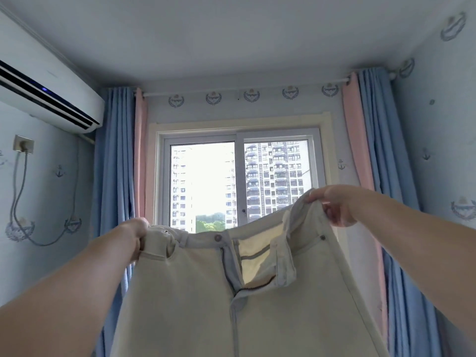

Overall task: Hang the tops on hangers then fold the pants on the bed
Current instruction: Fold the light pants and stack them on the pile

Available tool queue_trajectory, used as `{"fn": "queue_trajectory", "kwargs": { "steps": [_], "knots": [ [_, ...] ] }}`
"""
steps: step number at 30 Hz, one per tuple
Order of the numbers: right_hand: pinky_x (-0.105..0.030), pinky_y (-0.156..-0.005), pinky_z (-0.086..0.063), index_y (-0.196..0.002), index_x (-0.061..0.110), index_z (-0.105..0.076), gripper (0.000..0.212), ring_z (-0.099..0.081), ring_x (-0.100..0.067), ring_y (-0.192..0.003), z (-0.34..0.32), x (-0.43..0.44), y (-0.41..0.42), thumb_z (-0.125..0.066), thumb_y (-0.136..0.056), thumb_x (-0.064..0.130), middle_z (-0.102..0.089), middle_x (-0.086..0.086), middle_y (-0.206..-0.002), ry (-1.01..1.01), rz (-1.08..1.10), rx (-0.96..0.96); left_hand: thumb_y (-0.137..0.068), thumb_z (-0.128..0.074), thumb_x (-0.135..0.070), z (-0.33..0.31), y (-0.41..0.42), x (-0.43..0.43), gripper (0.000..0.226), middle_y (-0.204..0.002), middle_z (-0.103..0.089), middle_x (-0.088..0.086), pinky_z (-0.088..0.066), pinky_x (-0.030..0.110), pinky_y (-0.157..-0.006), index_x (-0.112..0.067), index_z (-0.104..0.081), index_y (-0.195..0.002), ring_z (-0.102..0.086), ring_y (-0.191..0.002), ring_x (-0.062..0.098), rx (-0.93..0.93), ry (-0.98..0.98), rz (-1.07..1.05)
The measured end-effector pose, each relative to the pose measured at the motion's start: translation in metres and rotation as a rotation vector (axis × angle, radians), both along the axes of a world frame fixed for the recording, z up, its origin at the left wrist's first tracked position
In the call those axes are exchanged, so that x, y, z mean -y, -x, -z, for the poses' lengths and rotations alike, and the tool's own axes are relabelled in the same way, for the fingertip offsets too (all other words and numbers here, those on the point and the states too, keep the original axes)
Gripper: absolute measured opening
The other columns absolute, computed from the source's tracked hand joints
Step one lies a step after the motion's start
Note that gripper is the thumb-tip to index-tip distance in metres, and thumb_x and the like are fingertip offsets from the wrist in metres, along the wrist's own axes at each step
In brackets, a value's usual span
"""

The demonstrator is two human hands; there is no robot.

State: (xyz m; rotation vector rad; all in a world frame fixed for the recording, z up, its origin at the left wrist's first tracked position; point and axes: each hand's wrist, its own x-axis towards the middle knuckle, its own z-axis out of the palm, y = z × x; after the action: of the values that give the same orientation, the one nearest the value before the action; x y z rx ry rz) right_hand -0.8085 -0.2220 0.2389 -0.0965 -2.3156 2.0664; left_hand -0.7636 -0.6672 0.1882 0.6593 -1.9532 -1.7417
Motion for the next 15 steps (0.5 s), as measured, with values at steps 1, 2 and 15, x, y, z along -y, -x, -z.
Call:
{"fn": "queue_trajectory", "kwargs": {
  "steps": [1, 2, 15],
  "knots": [
    [-0.014, -0.034, -0.036, -0.082, 0.009, -0.069, 0.012, -0.036, -0.006, -0.04, 0.002, 0.006, -0.001, -0.081, -0.079, 0.011, -0.053, -0.001, -0.05, -0.003, -0.002, 0.013, -0.106, -0.036, -0.018, 0.002, 0.0, -0.009, 0.037, -0.1, -0.071, 0.02, -0.06, 0.045, -0.078, -0.002, -0.064, -0.126, -0.066, -0.077, 0.032, -0.028, -0.041, 0.03],
    [-0.013, -0.032, -0.034, -0.081, 0.009, -0.07, 0.011, -0.032, -0.005, -0.036, 0.003, 0.012, -0.002, -0.08, -0.08, 0.008, -0.052, -0.001, -0.048, -0.002, 0.007, 0.015, -0.107, -0.037, -0.019, 0.003, -0.002, -0.02, 0.035, -0.106, -0.072, 0.02, -0.06, 0.047, -0.084, -0.004, -0.065, -0.123, -0.068, -0.08, 0.032, -0.045, -0.06, 0.068],
    [-0.02, -0.058, -0.038, -0.097, 0.013, -0.066, 0.013, -0.067, -0.007, -0.057, -0.012, 0.092, -0.04, -0.057, -0.09, 0.007, -0.079, 0.003, -0.085, -0.213, -0.338, -0.225, -0.104, -0.045, -0.001, 0.005, -0.032, -0.166, 0.02, -0.106, -0.061, 0.02, -0.05, 0.045, -0.095, 0.004, -0.058, -0.118, -0.059, -0.096, 0.032, -0.381, -0.129, 0.511]
  ]
}}
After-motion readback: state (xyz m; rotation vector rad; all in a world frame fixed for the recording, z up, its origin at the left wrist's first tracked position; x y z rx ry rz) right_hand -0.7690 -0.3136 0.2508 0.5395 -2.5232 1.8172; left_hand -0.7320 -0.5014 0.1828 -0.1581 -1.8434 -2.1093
